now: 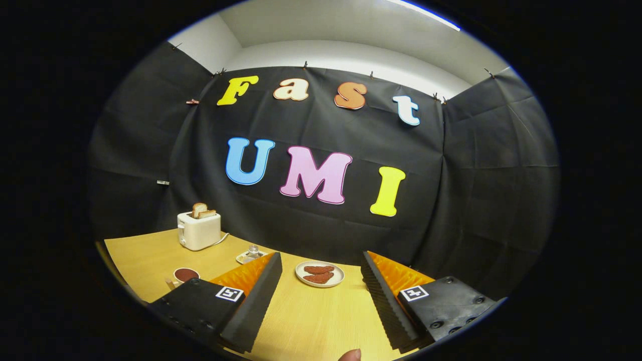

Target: Take the bottle from table, then pour the juice into the cup, finally place the bottle on the coaster

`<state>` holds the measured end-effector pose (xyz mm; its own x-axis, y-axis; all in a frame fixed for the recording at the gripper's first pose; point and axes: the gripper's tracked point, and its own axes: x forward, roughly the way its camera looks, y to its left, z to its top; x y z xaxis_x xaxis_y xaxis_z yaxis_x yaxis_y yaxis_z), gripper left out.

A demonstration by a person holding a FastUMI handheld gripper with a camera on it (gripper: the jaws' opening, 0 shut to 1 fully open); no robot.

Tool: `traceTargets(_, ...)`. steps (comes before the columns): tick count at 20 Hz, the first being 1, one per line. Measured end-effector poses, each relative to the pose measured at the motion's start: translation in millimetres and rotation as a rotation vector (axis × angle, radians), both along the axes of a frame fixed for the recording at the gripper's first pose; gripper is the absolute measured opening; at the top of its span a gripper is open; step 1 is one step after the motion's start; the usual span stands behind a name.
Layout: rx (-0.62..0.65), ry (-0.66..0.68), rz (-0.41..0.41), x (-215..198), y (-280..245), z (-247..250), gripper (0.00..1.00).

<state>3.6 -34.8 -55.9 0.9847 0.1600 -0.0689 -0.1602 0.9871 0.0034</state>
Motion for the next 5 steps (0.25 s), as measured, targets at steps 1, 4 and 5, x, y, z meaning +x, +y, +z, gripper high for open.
traceTargets(1,0.006,0.003,0.000,-2,-6,-2,0.97)
traceTargets(4,0.012,0.003,0.011,-10,-19,-9,0.97)
traceTargets(5,0.003,0.002,0.017,-13,-22,-12,0.97)
